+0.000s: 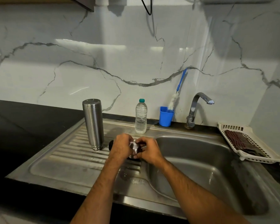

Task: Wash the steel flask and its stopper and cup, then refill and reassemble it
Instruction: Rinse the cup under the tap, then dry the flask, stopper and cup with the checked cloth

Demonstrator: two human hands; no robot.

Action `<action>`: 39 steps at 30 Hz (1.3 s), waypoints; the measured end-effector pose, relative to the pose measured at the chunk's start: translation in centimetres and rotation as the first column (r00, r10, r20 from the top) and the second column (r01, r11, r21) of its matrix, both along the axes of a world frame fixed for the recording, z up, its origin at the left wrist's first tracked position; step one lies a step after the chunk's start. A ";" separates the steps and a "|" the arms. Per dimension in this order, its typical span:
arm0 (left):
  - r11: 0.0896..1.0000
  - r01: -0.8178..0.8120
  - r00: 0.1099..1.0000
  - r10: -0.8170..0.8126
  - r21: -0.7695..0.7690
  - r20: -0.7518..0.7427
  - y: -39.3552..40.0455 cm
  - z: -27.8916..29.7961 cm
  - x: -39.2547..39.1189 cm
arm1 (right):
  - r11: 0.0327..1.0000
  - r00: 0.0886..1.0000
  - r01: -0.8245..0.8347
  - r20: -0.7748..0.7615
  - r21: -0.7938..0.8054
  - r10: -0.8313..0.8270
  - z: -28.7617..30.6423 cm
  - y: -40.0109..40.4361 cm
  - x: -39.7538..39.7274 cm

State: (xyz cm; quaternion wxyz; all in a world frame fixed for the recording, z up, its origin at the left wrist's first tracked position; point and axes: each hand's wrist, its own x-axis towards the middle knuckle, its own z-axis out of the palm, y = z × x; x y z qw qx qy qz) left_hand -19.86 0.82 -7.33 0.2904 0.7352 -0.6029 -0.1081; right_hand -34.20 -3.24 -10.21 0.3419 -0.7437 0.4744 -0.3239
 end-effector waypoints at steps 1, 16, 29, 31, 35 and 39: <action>1.000 -0.002 1.000 0.002 -0.004 0.010 -0.1 -0.1 0.0 | 1.000 1.000 0.001 0.003 0.003 -0.001 0.0 0.0 0.1; 0.997 0.028 1.000 -0.029 -0.073 -0.010 -0.8 2.1 -2.2 | 0.994 0.999 0.038 0.016 -0.101 -0.037 1.8 -0.4 -3.5; 0.954 0.260 0.956 -0.276 -0.148 -0.098 -6.6 5.0 -19.6 | 0.895 0.919 0.390 0.027 -0.217 -0.393 7.3 -2.6 -23.3; 0.939 0.315 0.937 -0.330 -0.139 -0.110 -7.5 5.1 -23.2 | 0.866 0.889 0.451 0.020 -0.215 -0.457 7.6 -2.8 -26.8; 0.919 0.377 0.901 -0.393 -0.119 -0.183 -9.6 4.6 -29.6 | 0.809 0.830 0.549 0.020 -0.212 -0.558 7.7 -3.6 -33.0; 0.904 0.418 0.876 -0.427 -0.093 -0.224 -11.5 3.7 -35.2 | 0.744 0.757 0.631 -0.036 -0.220 -0.652 7.2 -5.2 -37.9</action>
